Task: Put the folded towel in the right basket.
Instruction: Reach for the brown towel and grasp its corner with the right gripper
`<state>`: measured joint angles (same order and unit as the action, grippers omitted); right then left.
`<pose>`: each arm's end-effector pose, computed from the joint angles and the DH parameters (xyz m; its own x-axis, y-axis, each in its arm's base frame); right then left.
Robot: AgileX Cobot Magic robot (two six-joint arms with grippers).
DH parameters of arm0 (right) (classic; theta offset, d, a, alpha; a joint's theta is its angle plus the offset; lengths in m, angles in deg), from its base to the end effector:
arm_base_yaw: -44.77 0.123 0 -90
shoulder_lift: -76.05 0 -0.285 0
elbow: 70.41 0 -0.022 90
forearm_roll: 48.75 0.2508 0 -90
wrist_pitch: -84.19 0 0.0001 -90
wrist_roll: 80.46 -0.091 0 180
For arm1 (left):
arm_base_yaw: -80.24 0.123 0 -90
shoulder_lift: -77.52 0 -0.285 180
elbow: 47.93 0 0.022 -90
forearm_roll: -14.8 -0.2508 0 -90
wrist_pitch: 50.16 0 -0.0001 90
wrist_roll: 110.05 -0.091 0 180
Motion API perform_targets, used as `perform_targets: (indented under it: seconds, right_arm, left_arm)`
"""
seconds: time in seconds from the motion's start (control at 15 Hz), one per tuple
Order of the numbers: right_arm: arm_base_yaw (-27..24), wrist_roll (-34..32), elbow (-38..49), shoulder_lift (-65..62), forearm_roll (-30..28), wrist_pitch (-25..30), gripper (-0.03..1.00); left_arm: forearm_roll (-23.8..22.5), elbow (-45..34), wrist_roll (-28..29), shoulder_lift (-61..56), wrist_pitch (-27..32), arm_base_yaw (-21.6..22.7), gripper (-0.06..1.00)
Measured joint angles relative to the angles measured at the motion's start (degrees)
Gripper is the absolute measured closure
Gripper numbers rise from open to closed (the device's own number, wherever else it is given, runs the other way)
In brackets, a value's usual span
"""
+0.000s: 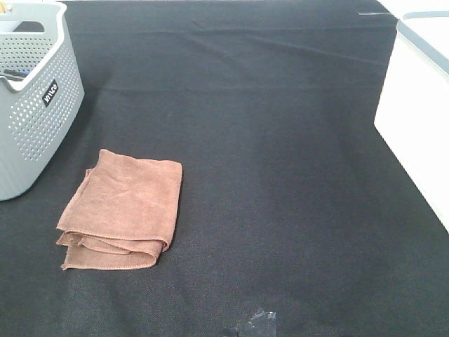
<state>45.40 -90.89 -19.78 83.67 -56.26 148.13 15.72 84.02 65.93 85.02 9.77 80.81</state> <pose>-0.0041 -0.0107 0.2635 -0.5147 0.1174 -0.8493 0.1536 0.9872 0.0433 -0.0061 -0.0013 0.2810 -0.4291 0.0578 -0.9014 0.0293 0.9983 0.0501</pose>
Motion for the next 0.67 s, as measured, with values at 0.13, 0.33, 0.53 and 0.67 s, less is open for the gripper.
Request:
perform_targets:
  seconds: [0.13, 0.33, 0.53, 0.67]
  right_arm:
    - [0.0, 0.0, 0.0, 0.0, 0.0, 0.0, 0.01]
    - [0.0, 0.0, 0.0, 0.0, 0.0, 0.0, 0.01]
    - [0.0, 0.0, 0.0, 0.0, 0.0, 0.0, 0.01]
    - [0.0, 0.0, 0.0, 0.0, 0.0, 0.0, 0.01]
  left_arm:
    - [0.0, 0.0, 0.0, 0.0, 0.0, 0.0, -0.04]
    - [0.0, 0.0, 0.0, 0.0, 0.0, 0.0, -0.04]
    - [0.0, 0.0, 0.0, 0.0, 0.0, 0.0, -0.04]
    - [0.0, 0.0, 0.0, 0.0, 0.0, 0.0, -0.04]
